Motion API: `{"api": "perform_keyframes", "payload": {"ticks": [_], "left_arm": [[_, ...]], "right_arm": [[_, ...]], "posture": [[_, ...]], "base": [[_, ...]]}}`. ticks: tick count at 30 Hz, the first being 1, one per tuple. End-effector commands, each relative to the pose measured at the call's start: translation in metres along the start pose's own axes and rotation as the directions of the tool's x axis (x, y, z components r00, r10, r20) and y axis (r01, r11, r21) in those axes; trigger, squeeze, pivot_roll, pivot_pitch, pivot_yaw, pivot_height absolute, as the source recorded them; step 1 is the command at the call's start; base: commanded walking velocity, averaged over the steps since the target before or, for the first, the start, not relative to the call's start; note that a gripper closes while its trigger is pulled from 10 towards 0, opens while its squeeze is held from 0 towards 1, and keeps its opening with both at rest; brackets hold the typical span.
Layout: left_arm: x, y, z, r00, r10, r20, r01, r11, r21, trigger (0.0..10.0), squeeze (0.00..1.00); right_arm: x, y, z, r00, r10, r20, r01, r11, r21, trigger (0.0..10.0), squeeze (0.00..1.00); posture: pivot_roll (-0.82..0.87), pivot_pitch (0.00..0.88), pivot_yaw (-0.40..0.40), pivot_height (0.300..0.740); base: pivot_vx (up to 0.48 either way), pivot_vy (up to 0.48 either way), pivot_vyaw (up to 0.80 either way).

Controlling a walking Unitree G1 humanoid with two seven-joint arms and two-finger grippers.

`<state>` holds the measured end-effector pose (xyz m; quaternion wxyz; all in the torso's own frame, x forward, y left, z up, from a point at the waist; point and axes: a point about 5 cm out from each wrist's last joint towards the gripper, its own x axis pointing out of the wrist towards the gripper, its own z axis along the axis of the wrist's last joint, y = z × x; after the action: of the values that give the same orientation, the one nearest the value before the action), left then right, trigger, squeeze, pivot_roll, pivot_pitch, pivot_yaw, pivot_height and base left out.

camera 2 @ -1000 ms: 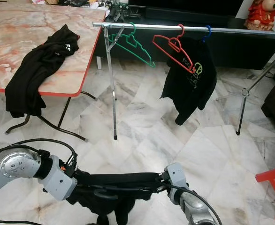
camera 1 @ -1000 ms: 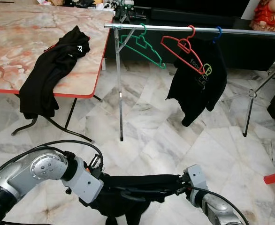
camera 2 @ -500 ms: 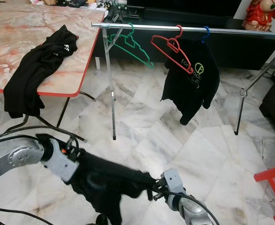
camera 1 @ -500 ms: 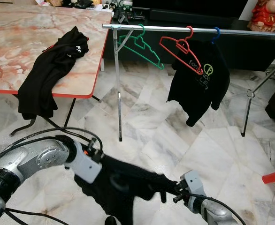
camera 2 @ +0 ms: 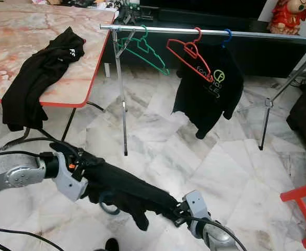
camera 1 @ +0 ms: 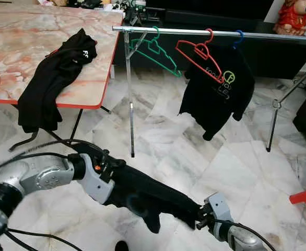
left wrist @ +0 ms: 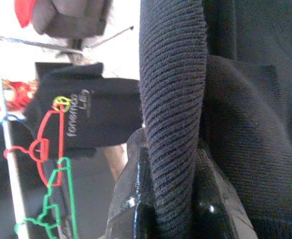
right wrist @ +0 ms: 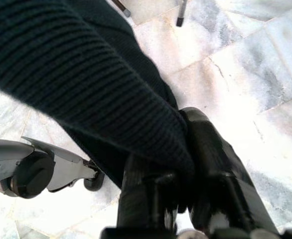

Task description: Hang hanger

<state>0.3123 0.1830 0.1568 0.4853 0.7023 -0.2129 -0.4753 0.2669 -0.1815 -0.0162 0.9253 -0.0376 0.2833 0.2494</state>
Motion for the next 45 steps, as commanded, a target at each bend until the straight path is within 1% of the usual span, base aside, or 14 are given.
{"api": "perform_keyframes", "payload": {"ticks": [1,8,16,19,20,27,34,37,38,39,40,41,42,45], "left_arm": [[-0.011,0.004,-0.002,0.999,0.025,0.027,-0.027,0.999,0.045,10.0,0.0],[-0.016,0.013,0.003,0.99,0.115,0.078,-0.124,0.984,0.127,10.0,0.0],[-0.002,0.01,0.022,0.967,0.151,0.204,-0.171,0.981,0.088,10.0,0.0],[0.004,-0.006,0.009,0.995,0.054,0.079,-0.059,0.996,0.067,10.0,0.0],[0.005,-0.014,-0.003,0.999,0.018,-0.041,-0.017,0.999,0.031,10.0,0.0],[0.0,-0.045,-0.032,0.906,-0.188,-0.38,0.103,0.967,-0.233,10.0,0.0],[0.006,-0.054,-0.025,0.886,-0.264,-0.382,0.177,0.952,-0.249,10.0,0.0],[0.017,-0.06,-0.012,0.905,-0.294,-0.307,0.171,0.913,-0.372,10.0,0.0],[0.021,-0.062,-0.002,0.929,-0.295,-0.222,0.176,0.882,-0.437,10.0,0.0],[0.022,-0.063,0.002,0.939,-0.297,-0.175,0.186,0.864,-0.467,10.0,0.0],[0.022,-0.063,0.002,0.939,-0.297,-0.175,0.186,0.864,-0.467,10.0,0.0],[0.021,-0.063,0.008,0.948,-0.297,-0.114,0.204,0.842,-0.499,10.0,0.0],[0.018,-0.062,0.015,0.954,-0.297,-0.038,0.233,0.815,-0.53,10.0,0.0],[0.01,-0.06,0.021,0.948,-0.314,0.043,0.281,0.771,-0.572,10.0,0.0]], "right_arm": [[-0.013,-0.01,-0.021,0.996,-0.042,-0.078,0.044,0.999,0.028,0.0,0.0],[-0.017,-0.009,-0.031,0.993,-0.036,-0.109,0.04,0.999,0.036,0.0,0.0],[-0.016,-0.006,-0.033,0.992,-0.039,-0.12,0.043,0.999,0.033,0.0,0.0],[-0.016,-0.007,-0.032,0.992,-0.047,-0.115,0.05,0.998,0.029,0.0,0.0],[-0.016,-0.009,-0.028,0.993,-0.067,-0.098,0.07,0.997,0.03,0.0,0.0],[-0.011,-0.022,0.002,0.994,-0.112,0.016,0.112,0.994,0.009,0.0,0.0],[-0.008,-0.025,0.011,0.994,-0.108,-0.017,0.107,0.993,-0.053,0.0,0.0],[-0.004,-0.023,0.014,0.995,-0.084,-0.058,0.08,0.995,-0.063,0.0,0.0],[-0.001,-0.019,0.014,0.995,-0.044,-0.09,0.039,0.997,-0.06,4.8,0.05],[-0.001,-0.017,0.011,0.993,-0.023,-0.112,0.016,0.998,-0.064,4.7,0.19],[-0.001,-0.017,0.011,0.993,-0.023,-0.112,0.016,0.998,-0.064,4.7,0.19],[-0.001,-0.015,0.008,0.991,-0.007,-0.133,-0.003,0.997,-0.076,3.4,0.49],[-0.002,-0.015,0.004,0.987,-0.005,-0.159,-0.008,0.997,-0.082,0.0,0.44],[-0.007,-0.019,-0.006,0.979,-0.035,-0.2,0.018,0.996,-0.087,0.0,0.41]], "posture": [[0.06,0.182,-0.092,0.74],[0.06,0.187,-0.094,0.74],[0.06,0.187,-0.093,0.74],[0.07,0.187,-0.09,0.74],[0.06,0.184,-0.088,0.74],[0.05,0.183,-0.085,0.74],[0.05,0.178,-0.084,0.74],[0.05,0.171,-0.086,0.74],[0.05,0.169,-0.088,0.74],[0.05,0.169,-0.088,0.74],[0.05,0.169,-0.088,0.74],[0.05,0.166,-0.089,0.74],[0.06,0.166,-0.091,0.74],[0.06,0.17,-0.092,0.74]], "base": [[0.0,0.0,0.0],[0.0,0.0,0.0],[0.0,0.0,0.0],[0.0,0.0,0.0],[0.0,0.0,0.0],[0.0,0.0,0.0],[0.0,0.0,0.0],[0.0,0.0,0.0],[0.0,0.0,0.0],[0.0,0.0,0.0],[0.0,0.0,0.0],[0.0,0.0,0.0],[0.0,0.0,0.0],[0.0,0.0,0.0]]}}
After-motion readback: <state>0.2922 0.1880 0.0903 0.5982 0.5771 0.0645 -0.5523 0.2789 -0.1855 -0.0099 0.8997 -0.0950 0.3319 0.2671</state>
